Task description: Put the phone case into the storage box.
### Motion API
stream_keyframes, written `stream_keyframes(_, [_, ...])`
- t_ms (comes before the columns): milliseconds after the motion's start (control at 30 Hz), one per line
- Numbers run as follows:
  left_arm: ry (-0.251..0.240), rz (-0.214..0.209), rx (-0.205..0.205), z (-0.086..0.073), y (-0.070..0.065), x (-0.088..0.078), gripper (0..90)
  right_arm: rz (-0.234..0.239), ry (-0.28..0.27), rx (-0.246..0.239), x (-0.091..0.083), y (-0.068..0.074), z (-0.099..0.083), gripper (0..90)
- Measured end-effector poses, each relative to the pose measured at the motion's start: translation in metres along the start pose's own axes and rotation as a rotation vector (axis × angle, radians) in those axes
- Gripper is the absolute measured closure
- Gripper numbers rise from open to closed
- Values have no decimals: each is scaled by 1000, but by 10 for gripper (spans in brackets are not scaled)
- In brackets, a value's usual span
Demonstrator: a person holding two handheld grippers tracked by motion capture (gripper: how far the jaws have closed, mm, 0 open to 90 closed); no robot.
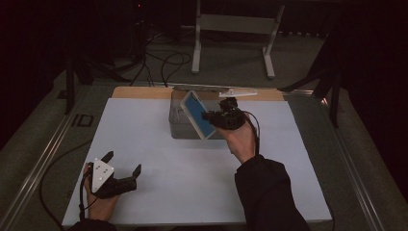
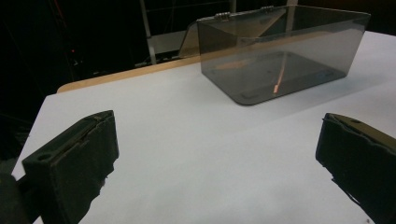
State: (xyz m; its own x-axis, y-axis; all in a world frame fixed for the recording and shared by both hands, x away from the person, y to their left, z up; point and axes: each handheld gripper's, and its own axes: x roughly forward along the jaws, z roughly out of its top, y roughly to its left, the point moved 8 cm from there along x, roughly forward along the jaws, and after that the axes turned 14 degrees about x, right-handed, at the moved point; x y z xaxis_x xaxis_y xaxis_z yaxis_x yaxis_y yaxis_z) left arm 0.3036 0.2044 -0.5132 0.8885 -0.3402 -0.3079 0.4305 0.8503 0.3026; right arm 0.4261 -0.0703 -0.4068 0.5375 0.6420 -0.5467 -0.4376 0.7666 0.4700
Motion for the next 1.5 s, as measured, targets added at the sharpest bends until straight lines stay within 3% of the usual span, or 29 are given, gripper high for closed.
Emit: stream_keyframes(1500, [1, -1, 7, 1, -2, 0, 3, -110, -51, 21, 9, -18, 23, 810])
